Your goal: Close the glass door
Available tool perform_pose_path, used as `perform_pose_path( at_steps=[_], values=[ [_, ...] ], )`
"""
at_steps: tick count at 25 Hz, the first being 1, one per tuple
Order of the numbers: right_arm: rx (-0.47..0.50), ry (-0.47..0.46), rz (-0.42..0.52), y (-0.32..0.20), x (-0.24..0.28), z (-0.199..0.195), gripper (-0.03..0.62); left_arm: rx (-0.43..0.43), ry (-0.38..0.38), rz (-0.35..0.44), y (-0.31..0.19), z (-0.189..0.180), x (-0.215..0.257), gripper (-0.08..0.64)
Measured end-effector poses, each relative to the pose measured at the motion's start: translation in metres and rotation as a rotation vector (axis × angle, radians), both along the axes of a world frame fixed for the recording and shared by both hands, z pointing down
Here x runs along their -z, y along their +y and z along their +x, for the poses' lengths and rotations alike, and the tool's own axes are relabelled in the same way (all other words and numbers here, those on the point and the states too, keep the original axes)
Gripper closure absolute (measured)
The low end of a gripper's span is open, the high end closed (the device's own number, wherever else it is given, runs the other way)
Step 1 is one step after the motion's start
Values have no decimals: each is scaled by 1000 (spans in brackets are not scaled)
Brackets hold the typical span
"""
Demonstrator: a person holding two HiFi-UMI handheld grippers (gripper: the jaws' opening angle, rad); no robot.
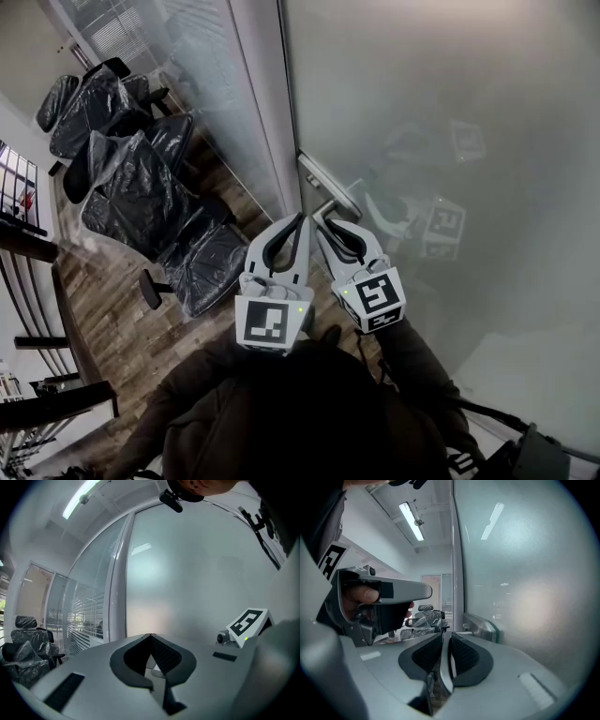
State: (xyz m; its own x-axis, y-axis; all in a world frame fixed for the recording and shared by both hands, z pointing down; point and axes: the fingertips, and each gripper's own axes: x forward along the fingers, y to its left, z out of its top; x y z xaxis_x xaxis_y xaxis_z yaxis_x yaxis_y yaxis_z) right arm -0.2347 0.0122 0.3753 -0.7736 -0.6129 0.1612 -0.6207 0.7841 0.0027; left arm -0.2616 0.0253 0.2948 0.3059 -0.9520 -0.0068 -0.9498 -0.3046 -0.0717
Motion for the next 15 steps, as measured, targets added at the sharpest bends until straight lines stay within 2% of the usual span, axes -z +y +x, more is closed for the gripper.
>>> perform_pose_path(
  at_steps=[7,10,15],
  values=[
    [18,42,26,2,10,-5,528,23,-5,17,1,-11,8,563],
    [9,-19,56,5,49,4,529,14,-17,29,-2,-11,16,563],
    [-16,-155,122,22,100,17,529,41,41,10,10,-21,3,563]
  ],
)
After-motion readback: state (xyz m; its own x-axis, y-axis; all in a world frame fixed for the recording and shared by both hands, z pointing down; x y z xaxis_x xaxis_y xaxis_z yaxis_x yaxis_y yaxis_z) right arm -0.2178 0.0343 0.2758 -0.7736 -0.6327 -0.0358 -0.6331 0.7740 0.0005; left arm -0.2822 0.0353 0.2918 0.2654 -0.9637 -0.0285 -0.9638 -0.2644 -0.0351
